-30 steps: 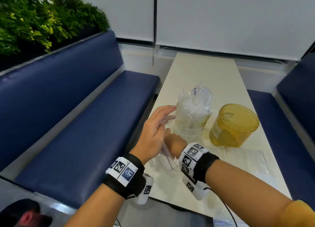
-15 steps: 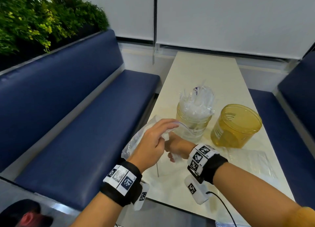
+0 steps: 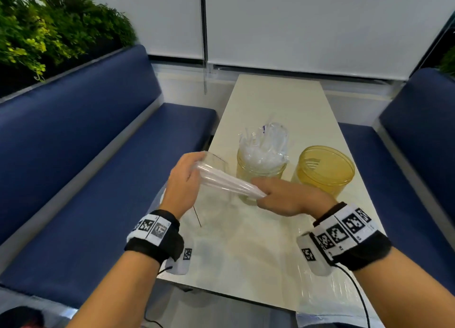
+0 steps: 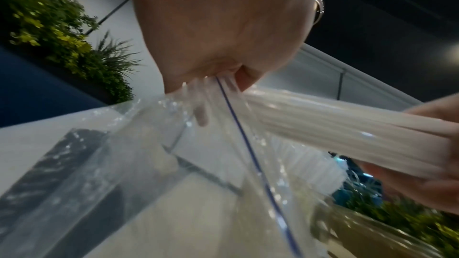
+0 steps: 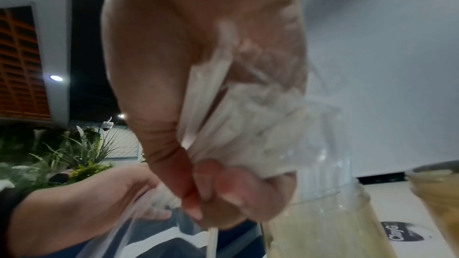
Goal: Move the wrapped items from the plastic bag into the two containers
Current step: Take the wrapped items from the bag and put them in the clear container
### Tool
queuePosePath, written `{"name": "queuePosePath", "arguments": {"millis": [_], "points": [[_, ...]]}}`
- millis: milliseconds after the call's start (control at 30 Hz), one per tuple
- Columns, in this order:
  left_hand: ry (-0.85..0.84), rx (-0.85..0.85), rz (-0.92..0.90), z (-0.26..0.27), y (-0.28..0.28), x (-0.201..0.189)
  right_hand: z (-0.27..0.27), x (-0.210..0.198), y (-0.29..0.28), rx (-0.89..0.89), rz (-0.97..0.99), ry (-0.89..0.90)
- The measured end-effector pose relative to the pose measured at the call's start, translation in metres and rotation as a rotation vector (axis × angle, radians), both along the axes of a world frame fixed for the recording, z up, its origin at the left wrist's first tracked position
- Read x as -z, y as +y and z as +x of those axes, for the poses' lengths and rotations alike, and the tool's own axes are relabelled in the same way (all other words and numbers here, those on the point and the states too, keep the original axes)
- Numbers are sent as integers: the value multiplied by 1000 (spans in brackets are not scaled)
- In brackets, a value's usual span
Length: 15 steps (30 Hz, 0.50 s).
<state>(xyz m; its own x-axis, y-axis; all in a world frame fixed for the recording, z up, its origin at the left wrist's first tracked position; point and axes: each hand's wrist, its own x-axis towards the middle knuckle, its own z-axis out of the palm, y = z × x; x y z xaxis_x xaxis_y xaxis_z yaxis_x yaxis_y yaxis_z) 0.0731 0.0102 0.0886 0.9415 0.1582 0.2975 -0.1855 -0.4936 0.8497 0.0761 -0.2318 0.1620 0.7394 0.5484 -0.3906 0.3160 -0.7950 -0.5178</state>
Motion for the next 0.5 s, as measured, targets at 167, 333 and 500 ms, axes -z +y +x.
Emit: {"name": "queuePosePath", "arguments": {"millis": [167, 333, 500], "points": [[112, -63, -321, 2, -6, -17, 2, -6, 7, 158, 395, -155], [79, 84, -395, 1, -40, -41, -6, 20, 44, 145, 528, -334], [84, -73, -550, -1, -54, -47, -9, 45, 64, 147, 522, -265]]}}
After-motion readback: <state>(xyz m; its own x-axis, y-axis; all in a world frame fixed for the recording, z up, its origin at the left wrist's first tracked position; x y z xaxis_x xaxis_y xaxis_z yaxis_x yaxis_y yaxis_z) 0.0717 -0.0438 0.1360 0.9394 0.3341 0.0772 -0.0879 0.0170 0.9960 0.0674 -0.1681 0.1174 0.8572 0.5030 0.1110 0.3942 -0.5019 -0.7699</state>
